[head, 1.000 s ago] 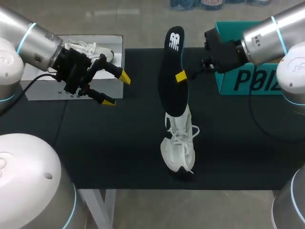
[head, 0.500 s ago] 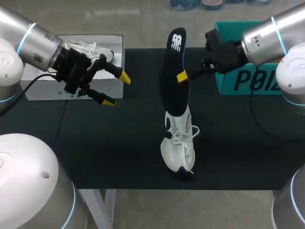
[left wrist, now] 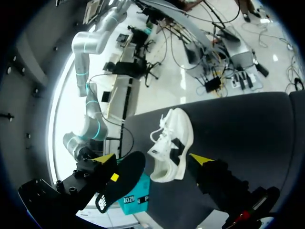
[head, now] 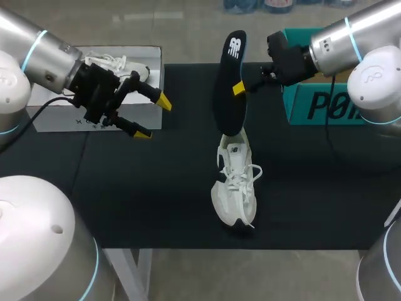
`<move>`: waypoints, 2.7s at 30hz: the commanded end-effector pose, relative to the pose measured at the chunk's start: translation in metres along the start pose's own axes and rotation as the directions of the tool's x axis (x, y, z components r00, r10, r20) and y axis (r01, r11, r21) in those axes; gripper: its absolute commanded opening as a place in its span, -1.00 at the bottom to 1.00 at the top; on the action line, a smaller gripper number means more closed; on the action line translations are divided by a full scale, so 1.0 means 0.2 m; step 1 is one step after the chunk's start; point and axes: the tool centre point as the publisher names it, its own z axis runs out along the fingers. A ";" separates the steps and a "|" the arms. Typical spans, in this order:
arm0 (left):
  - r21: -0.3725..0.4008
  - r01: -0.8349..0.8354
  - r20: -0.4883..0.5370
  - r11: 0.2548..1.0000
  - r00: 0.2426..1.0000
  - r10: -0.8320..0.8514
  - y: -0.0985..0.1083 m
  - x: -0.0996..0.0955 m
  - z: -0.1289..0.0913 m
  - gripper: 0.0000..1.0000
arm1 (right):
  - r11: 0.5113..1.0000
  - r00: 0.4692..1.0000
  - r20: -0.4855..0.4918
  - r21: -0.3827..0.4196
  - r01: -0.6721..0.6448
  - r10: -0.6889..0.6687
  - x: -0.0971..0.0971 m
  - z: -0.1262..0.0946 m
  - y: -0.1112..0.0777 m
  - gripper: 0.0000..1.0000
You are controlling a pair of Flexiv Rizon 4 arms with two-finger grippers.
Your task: Take the shoe out of the shoebox, open the shoe tongue, remove and reinsert the insole, then place the shoe into the shoebox
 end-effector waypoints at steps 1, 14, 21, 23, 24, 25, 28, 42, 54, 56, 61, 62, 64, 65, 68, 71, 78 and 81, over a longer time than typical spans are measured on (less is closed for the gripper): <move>0.000 -0.001 -0.003 1.000 1.000 0.001 0.00 0.00 0.00 1.00 | 1.000 1.000 -0.002 -0.017 0.014 -0.014 -0.08 0.02 0.07 -1.00; 0.000 -0.001 -0.003 1.000 1.000 0.001 0.00 0.00 0.00 1.00 | 0.999 1.000 -0.019 -0.037 0.007 -0.008 -0.33 0.07 -0.02 -1.00; 0.000 -0.001 -0.003 1.000 1.000 0.001 0.00 0.00 0.00 1.00 | 0.999 1.000 -0.022 -0.048 0.007 -0.008 -0.41 0.10 -0.09 -1.00; 0.000 -0.001 -0.003 1.000 1.000 0.001 0.00 0.00 0.00 1.00 | 0.999 1.000 -0.021 -0.050 0.004 -0.005 -0.42 0.10 -0.11 -1.00; 0.000 -0.001 -0.003 1.000 1.000 0.001 0.00 0.00 0.00 1.00 | 0.999 1.000 -0.022 -0.051 0.003 -0.004 -0.42 0.10 -0.12 -1.00; 0.000 -0.001 -0.003 1.000 1.000 0.001 0.00 0.00 0.00 1.00 | 0.999 1.000 -0.022 -0.052 0.002 -0.003 -0.43 0.11 -0.14 -1.00; 0.000 -0.001 -0.003 1.000 1.000 0.001 0.00 0.00 0.00 1.00 | 0.999 1.000 -0.025 -0.054 0.005 -0.006 -0.43 0.12 -0.18 -1.00; 0.000 -0.001 -0.003 1.000 1.000 0.001 0.00 0.00 0.00 1.00 | 0.998 0.998 -0.045 -0.047 0.037 -0.039 -0.34 0.16 -0.33 -1.00; 0.000 -0.001 -0.003 1.000 1.000 0.001 0.00 0.00 0.00 1.00 | 0.999 0.997 -0.060 0.004 0.050 -0.050 -0.31 0.29 -0.50 -1.00; 0.000 -0.001 -0.003 1.000 1.000 0.001 0.00 0.00 0.00 1.00 | 0.999 0.997 -0.065 0.013 0.049 -0.048 -0.31 0.32 -0.52 -1.00; 0.000 -0.001 -0.003 1.000 1.000 0.001 0.00 0.00 0.00 1.00 | 0.997 0.997 -0.058 0.059 0.053 -0.050 -0.33 0.34 -0.59 -1.00; 0.000 -0.001 -0.003 1.000 1.000 0.001 0.00 0.00 0.00 1.00 | 0.996 0.997 -0.049 0.071 0.059 -0.056 -0.34 0.34 -0.60 -1.00; 0.000 -0.001 -0.003 1.000 1.000 0.001 0.00 0.00 0.00 1.00 | 0.995 0.998 -0.044 0.080 0.057 -0.053 -0.35 0.34 -0.63 -1.00; 0.000 -0.001 -0.003 1.000 1.000 0.001 0.00 0.00 0.00 1.00 | 0.994 0.998 -0.036 0.094 0.062 -0.059 -0.35 0.33 -0.63 -1.00; 0.000 -0.001 -0.003 1.000 1.000 0.001 0.00 0.00 0.00 1.00 | 0.988 0.997 -0.026 0.131 0.080 -0.077 -0.35 0.34 -0.66 -1.00; 0.000 -0.001 -0.003 1.000 1.000 0.001 0.00 0.00 0.00 1.00 | 0.984 0.996 -0.014 0.157 0.085 -0.084 -0.35 0.34 -0.68 -1.00; 0.000 -0.001 -0.003 1.000 1.000 0.001 0.00 0.00 0.00 1.00 | 0.988 0.995 0.010 0.116 0.098 -0.100 -0.31 0.31 -0.60 1.00; 0.000 -0.001 -0.003 1.000 1.000 0.001 0.00 0.00 0.00 1.00 | 0.989 0.993 0.016 0.099 0.112 -0.114 -0.29 0.30 -0.55 1.00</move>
